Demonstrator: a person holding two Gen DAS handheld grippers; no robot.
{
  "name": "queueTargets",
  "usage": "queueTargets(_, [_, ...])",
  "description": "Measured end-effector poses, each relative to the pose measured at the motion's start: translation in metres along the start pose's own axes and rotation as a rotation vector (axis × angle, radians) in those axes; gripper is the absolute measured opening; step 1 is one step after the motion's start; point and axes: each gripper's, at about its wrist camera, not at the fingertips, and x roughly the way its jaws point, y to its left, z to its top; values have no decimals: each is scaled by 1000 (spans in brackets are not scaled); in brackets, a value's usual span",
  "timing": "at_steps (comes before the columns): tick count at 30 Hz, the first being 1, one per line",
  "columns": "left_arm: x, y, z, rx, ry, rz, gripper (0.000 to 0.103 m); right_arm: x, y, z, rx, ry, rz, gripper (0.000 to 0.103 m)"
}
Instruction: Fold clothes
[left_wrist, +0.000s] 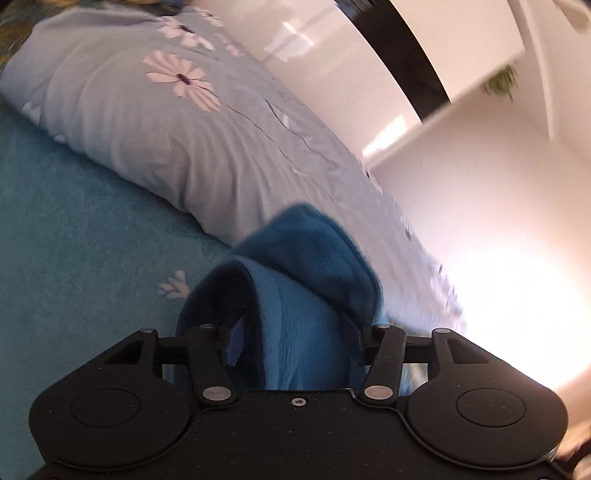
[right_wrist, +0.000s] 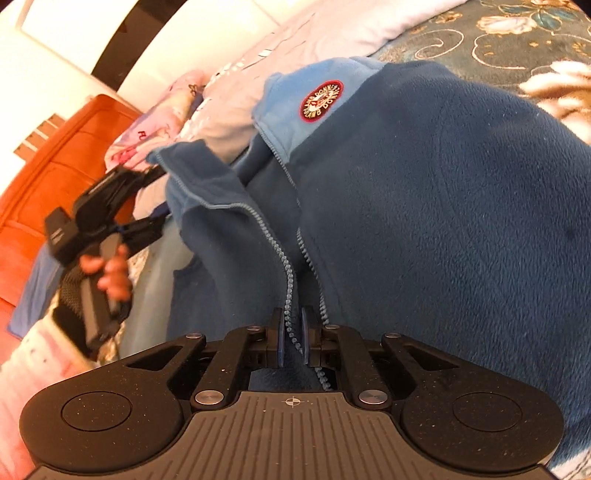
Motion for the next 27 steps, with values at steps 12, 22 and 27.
queueTargets(12, [1,-30,7,225,-31,96,41,-10,0,-11,-20,8,-12,8])
queueTargets(22, [-85,2,-38,246,17,127,57,-45,5,-34,-62,-10,-32,24])
queueTargets(27, [-143,0,-90,279,51,140,65,-54,10,-56,-60,3,-44,28])
